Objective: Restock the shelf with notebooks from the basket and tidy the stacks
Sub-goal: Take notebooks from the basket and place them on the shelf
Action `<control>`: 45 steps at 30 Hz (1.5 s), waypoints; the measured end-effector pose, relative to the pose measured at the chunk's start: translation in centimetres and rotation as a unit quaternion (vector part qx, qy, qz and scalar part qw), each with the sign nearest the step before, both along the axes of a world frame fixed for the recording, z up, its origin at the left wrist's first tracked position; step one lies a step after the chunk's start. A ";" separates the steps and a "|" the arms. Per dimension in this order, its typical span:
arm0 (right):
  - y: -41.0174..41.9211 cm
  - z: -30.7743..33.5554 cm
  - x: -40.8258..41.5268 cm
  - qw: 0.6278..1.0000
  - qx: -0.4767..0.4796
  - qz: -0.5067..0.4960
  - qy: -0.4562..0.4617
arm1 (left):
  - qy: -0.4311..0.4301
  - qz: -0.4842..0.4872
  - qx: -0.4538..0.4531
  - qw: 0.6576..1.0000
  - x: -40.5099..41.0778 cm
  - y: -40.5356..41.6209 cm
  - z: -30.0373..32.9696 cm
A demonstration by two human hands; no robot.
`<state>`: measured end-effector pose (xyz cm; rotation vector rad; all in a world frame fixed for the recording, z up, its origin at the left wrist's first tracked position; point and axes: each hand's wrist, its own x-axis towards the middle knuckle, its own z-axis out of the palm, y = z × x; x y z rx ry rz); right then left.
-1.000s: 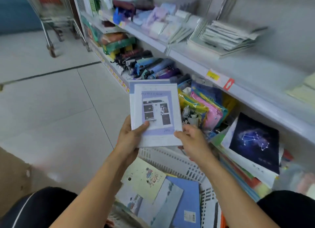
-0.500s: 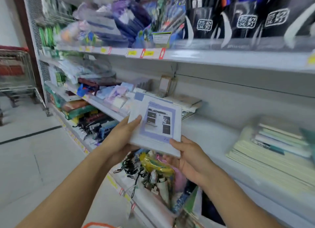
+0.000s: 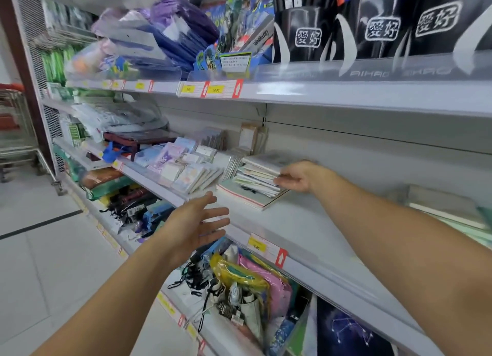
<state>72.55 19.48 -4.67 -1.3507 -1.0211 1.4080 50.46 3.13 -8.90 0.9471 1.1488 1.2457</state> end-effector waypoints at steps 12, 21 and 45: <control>-20.5 -22.1 -10.1 0.954 0.075 0.238 -0.165 | 0.066 0.156 -0.253 0.953 -4.5 -11.1 -22.4; -35.0 -46.2 -9.7 0.869 -0.116 0.375 -0.300 | -0.009 0.212 -0.469 0.858 -4.8 -23.9 -37.5; -29.2 -50.0 -10.0 0.784 -0.105 0.457 -0.407 | -0.230 0.270 -0.500 0.791 -3.7 -24.0 -43.7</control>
